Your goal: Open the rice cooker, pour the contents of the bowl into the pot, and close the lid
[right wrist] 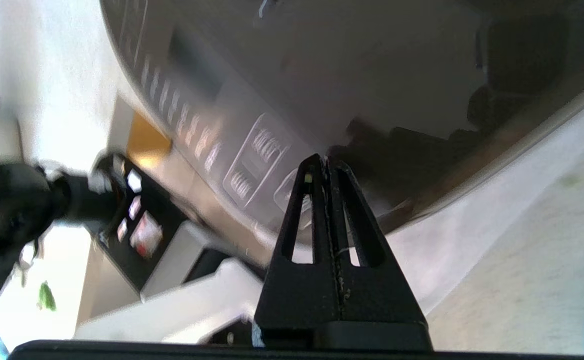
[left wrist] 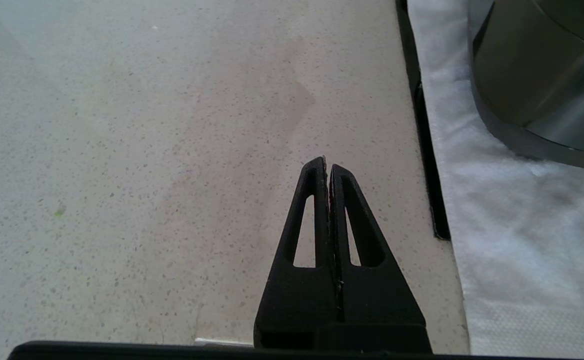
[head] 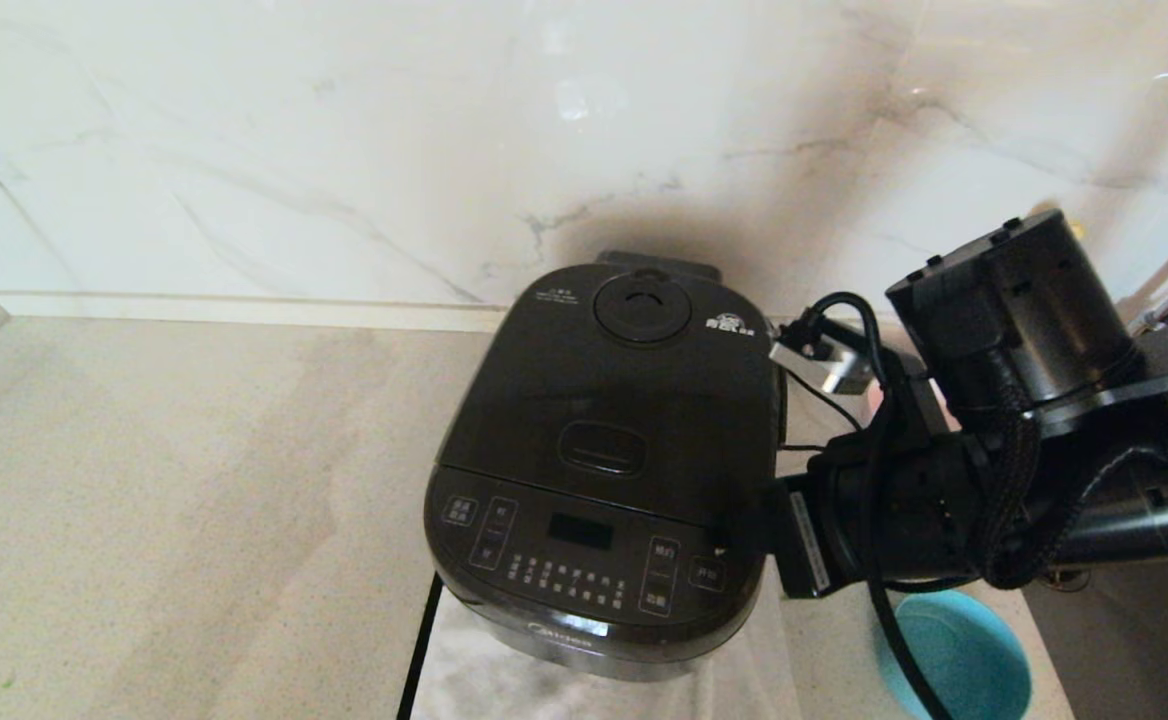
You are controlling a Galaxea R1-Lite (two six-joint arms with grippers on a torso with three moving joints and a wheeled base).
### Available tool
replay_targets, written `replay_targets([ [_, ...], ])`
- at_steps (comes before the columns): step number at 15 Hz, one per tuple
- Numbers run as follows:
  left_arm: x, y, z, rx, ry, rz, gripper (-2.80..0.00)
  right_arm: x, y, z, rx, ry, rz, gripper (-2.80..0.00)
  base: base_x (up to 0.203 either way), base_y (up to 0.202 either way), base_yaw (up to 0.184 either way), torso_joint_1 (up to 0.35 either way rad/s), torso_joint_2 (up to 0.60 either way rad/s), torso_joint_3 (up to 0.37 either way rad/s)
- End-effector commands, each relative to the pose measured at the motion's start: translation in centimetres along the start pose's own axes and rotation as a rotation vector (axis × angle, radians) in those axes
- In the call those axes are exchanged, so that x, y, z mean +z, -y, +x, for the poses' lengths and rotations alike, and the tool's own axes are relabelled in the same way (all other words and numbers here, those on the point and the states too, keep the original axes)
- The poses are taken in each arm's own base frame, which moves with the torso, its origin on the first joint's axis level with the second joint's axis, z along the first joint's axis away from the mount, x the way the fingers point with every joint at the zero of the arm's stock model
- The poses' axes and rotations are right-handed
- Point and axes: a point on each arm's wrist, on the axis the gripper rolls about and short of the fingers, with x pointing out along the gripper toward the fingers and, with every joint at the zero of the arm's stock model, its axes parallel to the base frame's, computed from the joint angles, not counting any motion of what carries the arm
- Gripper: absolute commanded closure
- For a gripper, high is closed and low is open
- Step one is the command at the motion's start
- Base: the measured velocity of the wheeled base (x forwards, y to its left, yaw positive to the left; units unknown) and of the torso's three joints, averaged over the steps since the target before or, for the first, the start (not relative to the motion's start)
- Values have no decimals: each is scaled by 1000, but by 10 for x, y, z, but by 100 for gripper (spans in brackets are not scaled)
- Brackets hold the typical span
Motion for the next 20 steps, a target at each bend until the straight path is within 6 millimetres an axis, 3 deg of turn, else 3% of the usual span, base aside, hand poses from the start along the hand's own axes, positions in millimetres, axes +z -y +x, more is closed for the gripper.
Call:
replay_targets([
  [1,0,0,0,0,-1,0,0,9,-5,-25,37,83,-7,0,0,0,0,0,0,0],
  [5,0,0,0,0,-2,0,0,21,2,-56,9,199,1,0,0,0,0,0,0,0],
  [10,0,0,0,0,-3,0,0,16,34,-96,-306,351,-52,0,0,0,0,0,0,0],
  [14,0,0,0,0,-2,0,0,-31,43,-134,-410,391,-95,0,0,0,0,0,0,0],
  [20,0,0,0,0,-2,0,0,-130,79,-174,-683,460,8,0,0,0,0,0,0,0],
])
